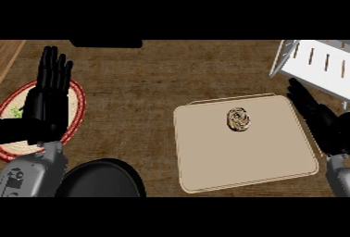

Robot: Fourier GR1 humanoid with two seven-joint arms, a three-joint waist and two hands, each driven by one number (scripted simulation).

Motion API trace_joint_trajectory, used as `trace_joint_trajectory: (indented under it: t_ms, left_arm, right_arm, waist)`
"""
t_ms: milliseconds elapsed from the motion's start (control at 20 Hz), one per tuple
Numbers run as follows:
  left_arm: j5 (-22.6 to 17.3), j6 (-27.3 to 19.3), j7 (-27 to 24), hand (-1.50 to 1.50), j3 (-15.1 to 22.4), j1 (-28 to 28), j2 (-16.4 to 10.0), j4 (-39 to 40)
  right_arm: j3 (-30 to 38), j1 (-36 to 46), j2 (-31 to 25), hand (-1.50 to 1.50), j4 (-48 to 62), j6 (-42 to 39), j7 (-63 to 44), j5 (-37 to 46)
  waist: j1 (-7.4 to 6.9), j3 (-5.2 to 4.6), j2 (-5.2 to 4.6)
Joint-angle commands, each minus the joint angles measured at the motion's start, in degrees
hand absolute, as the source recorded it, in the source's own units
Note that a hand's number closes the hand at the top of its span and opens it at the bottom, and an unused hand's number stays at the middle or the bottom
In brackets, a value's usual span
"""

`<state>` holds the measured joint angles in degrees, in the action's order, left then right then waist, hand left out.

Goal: Pick the cupcake from the tray and place it in the tiered basket

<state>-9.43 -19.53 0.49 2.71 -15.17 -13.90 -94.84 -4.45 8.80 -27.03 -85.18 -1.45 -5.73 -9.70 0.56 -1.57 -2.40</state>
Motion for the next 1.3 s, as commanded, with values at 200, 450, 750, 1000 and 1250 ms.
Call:
trace_joint_trajectory:
  t_ms: [200,450,750,1000,1250]
  left_arm:
    - [8.9,3.2,1.7,0.0,2.6,4.9,-8.7,7.8]
    - [8.5,6.3,3.2,0.0,2.8,7.1,-10.8,10.1]
    - [13.0,5.6,6.8,0.0,3.4,6.1,-8.8,9.1]
    - [11.0,7.1,2.7,0.0,2.6,6.9,-8.4,11.7]
    - [10.5,8.3,4.6,0.0,1.6,5.0,-9.4,11.2]
  right_arm:
    - [3.3,6.4,6.8,1.5,5.8,-10.3,5.7,-13.8]
    - [7.1,4.4,5.0,-1.5,14.3,11.9,1.4,1.5]
    - [10.4,5.9,-1.7,-1.5,15.4,1.1,5.0,0.3]
    - [3.1,9.1,-13.7,-1.5,11.0,-13.6,-5.0,2.8]
    - [-2.0,16.9,-17.4,-1.5,9.3,-22.6,-14.1,4.0]
  waist:
    - [-1.77,1.86,1.7]
    - [-1.33,1.58,1.87]
    - [-0.57,1.59,2.43]
    - [-0.88,1.47,2.48]
    - [-1.62,1.49,2.44]
